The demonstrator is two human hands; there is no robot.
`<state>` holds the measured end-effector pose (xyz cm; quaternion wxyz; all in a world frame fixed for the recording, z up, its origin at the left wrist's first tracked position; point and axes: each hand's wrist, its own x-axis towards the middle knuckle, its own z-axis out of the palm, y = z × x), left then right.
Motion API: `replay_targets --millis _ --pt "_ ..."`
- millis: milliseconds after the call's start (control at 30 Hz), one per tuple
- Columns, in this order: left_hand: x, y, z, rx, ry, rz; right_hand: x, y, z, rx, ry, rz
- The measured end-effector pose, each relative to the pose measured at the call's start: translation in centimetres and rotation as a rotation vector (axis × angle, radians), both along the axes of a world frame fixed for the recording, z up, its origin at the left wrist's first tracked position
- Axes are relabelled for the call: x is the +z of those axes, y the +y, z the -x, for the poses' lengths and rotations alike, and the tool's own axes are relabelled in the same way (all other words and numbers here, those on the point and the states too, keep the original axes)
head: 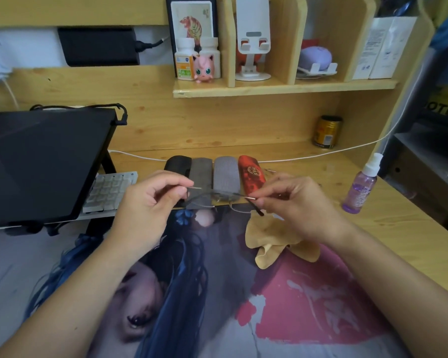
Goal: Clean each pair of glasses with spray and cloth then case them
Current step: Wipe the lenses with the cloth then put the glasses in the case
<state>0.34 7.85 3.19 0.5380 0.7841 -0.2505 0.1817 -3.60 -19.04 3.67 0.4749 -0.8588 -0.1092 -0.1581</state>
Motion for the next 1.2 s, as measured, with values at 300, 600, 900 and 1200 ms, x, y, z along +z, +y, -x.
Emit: replay_targets --millis 300,600,900,1200 --pt "-2.3 5.5 1.6 -0.013 -0.364 -0.459 -1.7 3.4 1.2 0.138 -0.31 0.486" --pt "-4.1 7.6 3.4 -0.057 -0.36 -0.574 -1.4 3.1 2.1 0.273 -0.262 0.821" --pt "0.5 -0.8 1.0 0.078 -0.081 -0.393 -0.4 -0.7 -0.2 0.1 0.142 0.853" --pt "4.4 -13.1 -8.1 0.135 0.339 -1.221 -0.4 -3.2 -1.0 -0.264 0.061 0.616"
